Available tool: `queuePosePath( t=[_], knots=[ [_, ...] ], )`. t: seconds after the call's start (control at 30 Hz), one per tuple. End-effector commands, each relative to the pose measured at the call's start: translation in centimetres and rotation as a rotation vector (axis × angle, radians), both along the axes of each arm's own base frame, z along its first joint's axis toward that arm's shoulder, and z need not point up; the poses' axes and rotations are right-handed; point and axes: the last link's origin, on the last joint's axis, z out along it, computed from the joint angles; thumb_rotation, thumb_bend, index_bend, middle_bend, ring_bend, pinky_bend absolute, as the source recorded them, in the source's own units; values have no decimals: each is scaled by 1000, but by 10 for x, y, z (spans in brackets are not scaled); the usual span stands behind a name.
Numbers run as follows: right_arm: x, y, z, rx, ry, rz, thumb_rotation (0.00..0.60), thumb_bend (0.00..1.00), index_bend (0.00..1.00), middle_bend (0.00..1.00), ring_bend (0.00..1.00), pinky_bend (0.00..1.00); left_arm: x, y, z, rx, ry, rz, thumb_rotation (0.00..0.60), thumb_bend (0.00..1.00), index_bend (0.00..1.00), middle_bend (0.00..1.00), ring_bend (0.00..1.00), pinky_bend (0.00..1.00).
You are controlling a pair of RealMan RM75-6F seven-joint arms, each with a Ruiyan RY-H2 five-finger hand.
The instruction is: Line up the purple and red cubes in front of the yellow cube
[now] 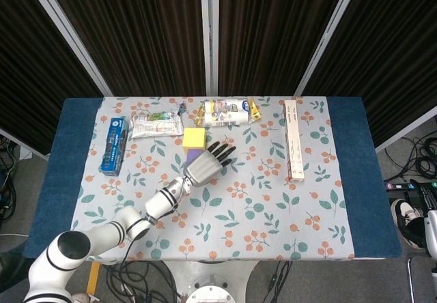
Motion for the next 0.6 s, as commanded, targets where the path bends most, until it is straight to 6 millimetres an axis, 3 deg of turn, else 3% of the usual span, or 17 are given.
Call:
queuePosePath(
  t=[0.03, 0.6],
  knots=[
    [0, 0, 0, 0, -1, 1, 600, 294, 87, 136, 134, 238, -3, 1, 0, 2, 7, 4, 600, 118, 280, 62, 79, 138],
    [1, 4, 2, -10, 4, 0, 600, 294, 87, 136, 134, 238, -25, 5, 9, 30, 52, -15, 600, 118, 280, 62, 79, 138]
  ],
)
